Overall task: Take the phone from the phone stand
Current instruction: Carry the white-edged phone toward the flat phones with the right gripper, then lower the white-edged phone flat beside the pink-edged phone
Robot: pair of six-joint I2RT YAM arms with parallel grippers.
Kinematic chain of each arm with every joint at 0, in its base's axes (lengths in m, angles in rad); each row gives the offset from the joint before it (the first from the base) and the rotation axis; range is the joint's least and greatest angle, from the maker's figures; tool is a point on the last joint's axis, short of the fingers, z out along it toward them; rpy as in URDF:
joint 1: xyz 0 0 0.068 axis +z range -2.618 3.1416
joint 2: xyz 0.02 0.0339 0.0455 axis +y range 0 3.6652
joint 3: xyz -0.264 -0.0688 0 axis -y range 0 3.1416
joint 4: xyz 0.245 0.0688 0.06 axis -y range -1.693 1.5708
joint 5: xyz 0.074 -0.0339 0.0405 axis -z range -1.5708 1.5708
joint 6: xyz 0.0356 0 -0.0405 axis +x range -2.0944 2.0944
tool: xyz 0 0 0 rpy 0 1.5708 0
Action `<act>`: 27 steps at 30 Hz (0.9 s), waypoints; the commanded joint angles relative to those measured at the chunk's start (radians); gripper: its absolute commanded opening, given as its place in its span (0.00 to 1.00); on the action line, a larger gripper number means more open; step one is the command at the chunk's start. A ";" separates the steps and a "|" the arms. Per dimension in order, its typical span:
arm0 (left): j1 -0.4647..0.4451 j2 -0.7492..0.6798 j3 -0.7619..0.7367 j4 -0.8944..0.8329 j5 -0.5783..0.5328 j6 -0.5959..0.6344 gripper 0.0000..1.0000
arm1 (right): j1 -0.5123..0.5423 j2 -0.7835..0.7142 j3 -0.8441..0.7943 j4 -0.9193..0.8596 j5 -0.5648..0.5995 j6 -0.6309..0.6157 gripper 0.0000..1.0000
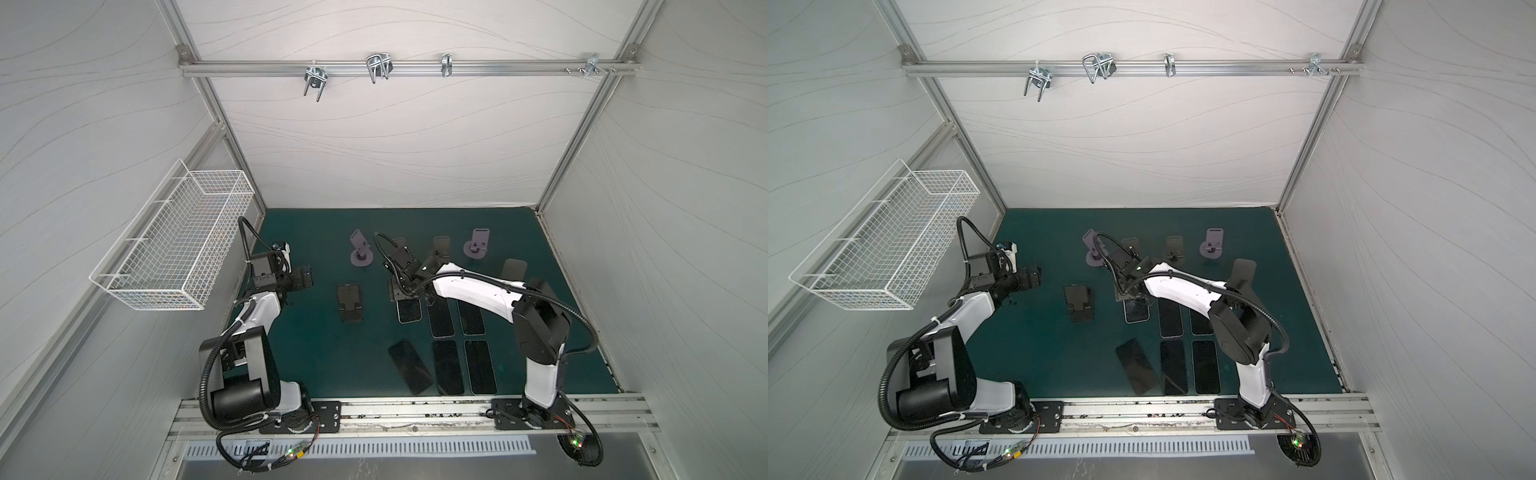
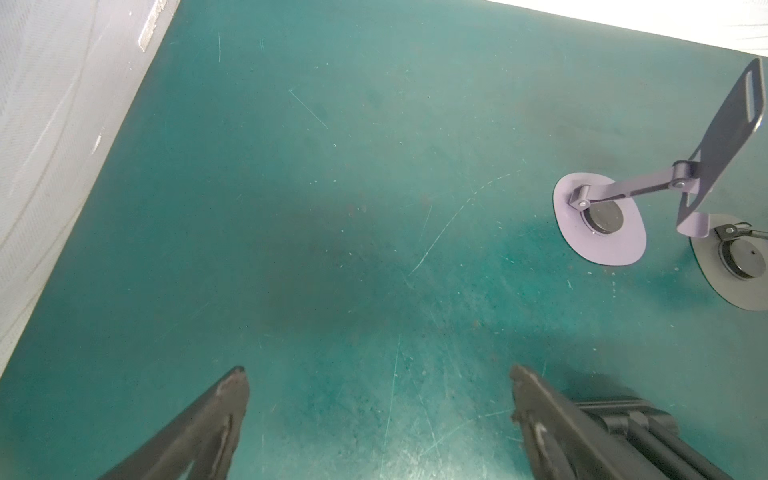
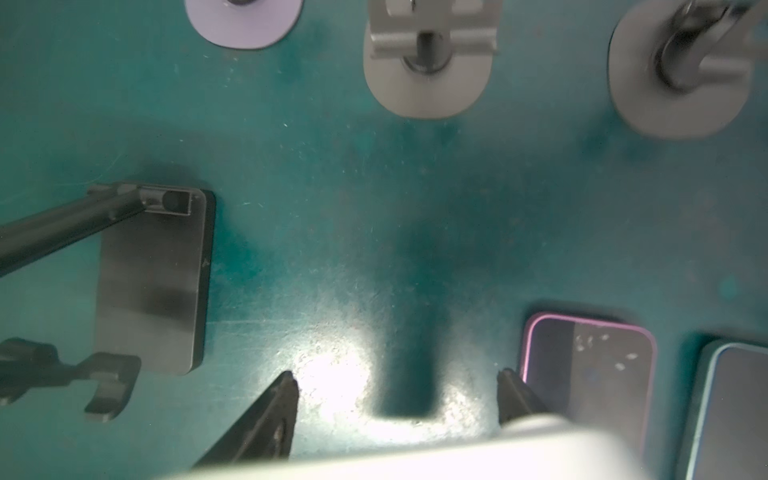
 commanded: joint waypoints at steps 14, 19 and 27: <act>0.009 0.003 0.030 0.019 -0.008 0.000 1.00 | 0.019 0.122 0.005 -0.046 0.051 0.172 0.73; 0.009 0.003 0.031 0.019 -0.014 -0.005 1.00 | 0.021 0.162 0.036 -0.076 0.054 0.187 0.73; 0.009 0.011 0.037 0.014 -0.019 -0.007 1.00 | 0.051 0.183 0.058 -0.108 0.059 0.170 0.72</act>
